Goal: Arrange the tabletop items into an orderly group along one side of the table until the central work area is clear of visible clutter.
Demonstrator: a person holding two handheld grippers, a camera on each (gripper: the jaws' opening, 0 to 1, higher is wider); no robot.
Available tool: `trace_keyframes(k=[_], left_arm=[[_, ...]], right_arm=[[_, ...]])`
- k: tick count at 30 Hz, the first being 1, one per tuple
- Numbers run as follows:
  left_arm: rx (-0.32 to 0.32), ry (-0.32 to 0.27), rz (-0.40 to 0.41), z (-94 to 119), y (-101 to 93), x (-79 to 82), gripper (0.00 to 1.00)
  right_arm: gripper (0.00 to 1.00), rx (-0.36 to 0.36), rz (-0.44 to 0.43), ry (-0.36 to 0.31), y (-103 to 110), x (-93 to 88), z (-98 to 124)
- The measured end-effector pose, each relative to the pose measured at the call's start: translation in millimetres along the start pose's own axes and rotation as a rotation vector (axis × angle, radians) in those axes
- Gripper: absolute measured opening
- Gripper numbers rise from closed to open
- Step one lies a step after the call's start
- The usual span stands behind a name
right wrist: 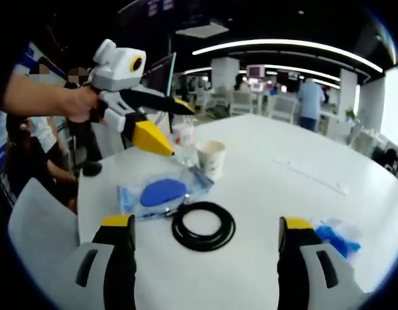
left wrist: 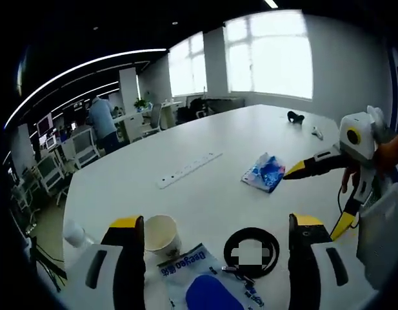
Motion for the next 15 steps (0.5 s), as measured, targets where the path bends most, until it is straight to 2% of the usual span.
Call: trace_keyframes(k=[15], left_arm=[[0.025,0.023,0.031,13,-0.8,-27.3,0.90]], right_arm=[[0.77,0.000,-0.014,0.016,1,-2.9,-3]])
Point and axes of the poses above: the point that each gripper's makers call its tool centre point, and the gripper's own axes: z roughly backward along the fingers, y roughly to its left, x roughly out of its top, the point moved 3 cm from there along z, roughly backward along the fingers, and after that the axes turned 13 degrees about z, right-handed, at the moved point
